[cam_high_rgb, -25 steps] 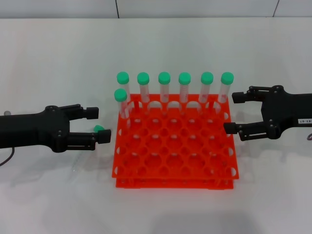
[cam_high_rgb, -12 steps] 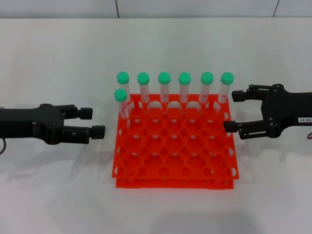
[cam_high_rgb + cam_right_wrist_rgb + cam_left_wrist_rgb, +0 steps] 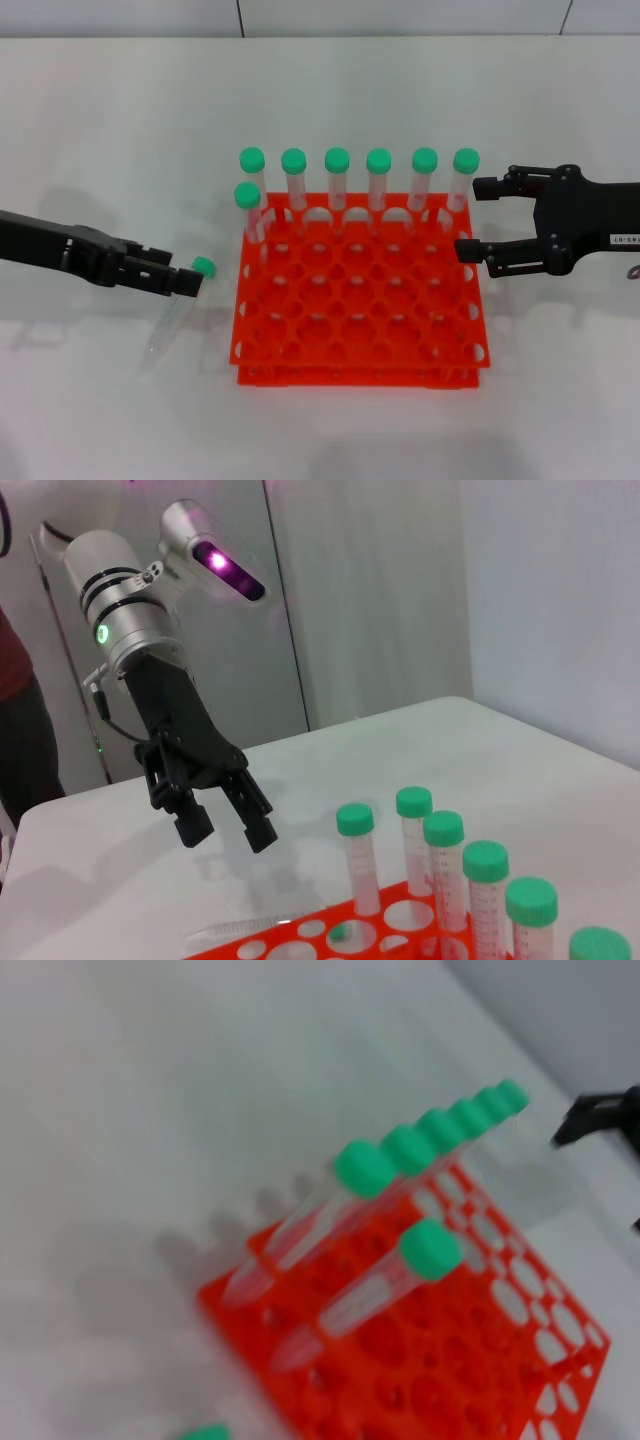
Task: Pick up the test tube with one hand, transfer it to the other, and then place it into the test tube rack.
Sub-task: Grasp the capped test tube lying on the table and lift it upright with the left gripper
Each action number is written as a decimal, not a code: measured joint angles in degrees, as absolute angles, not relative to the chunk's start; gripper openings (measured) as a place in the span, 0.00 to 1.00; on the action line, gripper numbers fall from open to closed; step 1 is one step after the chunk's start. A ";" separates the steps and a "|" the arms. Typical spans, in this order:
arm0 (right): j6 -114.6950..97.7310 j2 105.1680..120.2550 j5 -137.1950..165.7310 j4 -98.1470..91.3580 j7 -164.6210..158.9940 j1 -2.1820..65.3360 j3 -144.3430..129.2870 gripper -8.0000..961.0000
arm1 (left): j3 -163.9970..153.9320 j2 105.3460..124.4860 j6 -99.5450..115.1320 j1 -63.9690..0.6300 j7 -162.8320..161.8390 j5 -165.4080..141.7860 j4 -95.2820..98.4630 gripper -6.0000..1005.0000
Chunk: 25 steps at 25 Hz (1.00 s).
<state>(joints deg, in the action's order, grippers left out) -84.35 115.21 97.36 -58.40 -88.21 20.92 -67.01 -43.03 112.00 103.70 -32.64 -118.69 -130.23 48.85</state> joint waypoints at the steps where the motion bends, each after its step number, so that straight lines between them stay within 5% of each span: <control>1: -84.35 115.21 97.25 -58.40 -88.21 20.92 -67.02 0.88 | -43.07 111.62 104.11 -33.40 -120.08 -131.52 48.89 0.89; 13: -83.85 115.23 95.81 -58.43 -88.15 21.38 -67.04 0.88 | -44.34 109.40 106.68 -42.57 -128.49 -150.04 48.93 0.89; 25: -83.75 115.23 95.00 -58.46 -88.15 21.68 -67.15 0.88 | -50.68 110.63 104.00 -47.52 -129.80 -156.25 44.90 0.86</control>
<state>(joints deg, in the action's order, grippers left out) -83.75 115.23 95.00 -58.46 -88.15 21.68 -67.15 -50.68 110.63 104.00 -47.52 -129.80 -156.25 44.90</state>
